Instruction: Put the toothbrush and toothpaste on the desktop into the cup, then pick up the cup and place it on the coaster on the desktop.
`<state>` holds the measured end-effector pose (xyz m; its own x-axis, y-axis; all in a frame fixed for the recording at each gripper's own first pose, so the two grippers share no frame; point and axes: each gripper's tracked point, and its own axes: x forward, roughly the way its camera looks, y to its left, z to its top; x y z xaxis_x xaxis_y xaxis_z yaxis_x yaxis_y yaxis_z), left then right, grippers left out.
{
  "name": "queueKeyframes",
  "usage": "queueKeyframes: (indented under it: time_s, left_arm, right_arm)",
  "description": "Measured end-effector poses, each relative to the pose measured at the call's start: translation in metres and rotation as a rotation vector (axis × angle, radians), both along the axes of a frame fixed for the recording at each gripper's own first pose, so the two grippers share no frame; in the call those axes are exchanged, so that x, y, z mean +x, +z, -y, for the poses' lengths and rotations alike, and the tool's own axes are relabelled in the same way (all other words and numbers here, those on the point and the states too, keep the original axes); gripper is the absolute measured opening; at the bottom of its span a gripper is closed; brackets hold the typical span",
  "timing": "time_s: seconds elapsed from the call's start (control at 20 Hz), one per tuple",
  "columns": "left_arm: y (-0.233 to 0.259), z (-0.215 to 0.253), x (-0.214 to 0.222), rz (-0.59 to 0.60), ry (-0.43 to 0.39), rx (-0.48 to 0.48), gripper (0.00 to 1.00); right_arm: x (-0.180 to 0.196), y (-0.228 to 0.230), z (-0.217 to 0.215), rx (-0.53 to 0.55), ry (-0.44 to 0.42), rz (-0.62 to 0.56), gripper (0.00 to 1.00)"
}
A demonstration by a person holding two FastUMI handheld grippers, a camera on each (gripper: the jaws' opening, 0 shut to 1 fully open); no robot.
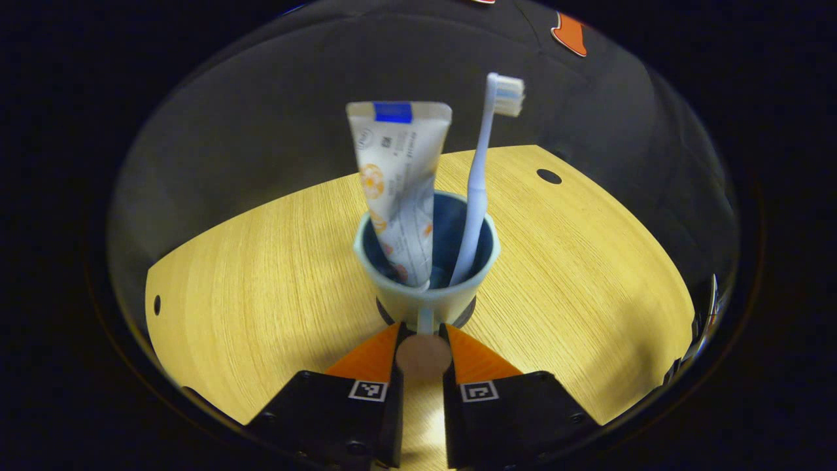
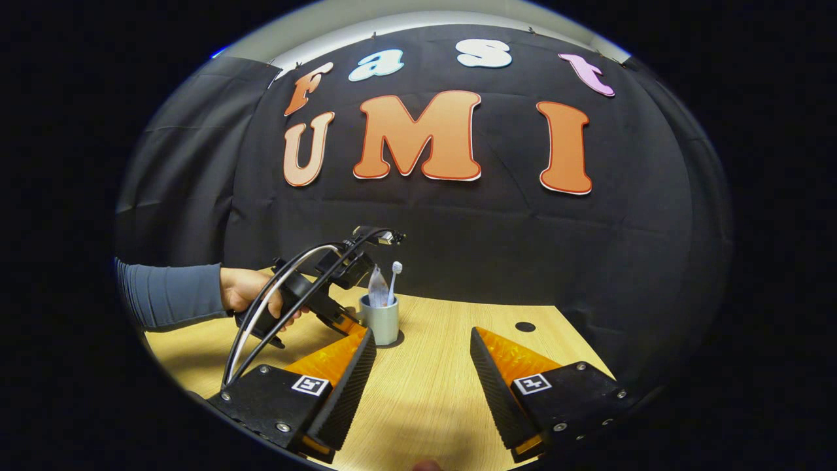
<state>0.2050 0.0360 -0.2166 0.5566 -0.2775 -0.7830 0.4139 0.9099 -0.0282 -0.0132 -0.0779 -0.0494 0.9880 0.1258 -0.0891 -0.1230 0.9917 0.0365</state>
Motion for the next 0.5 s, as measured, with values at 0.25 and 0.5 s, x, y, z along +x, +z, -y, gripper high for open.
queueKeyframes:
  time_s: [0.25, 0.5]
  left_arm:
    - [0.052, -0.005, -0.014, 0.102, 0.021, -0.068, 1.00]
    - [0.116, -0.034, -0.031, 0.310, 0.076, -0.078, 1.00]
  right_arm:
    - [0.003, 0.008, 0.001, 0.001, -0.020, 0.020, 0.87]
    - [0.011, 0.028, -0.005, 0.020, -0.052, 0.057, 0.87]
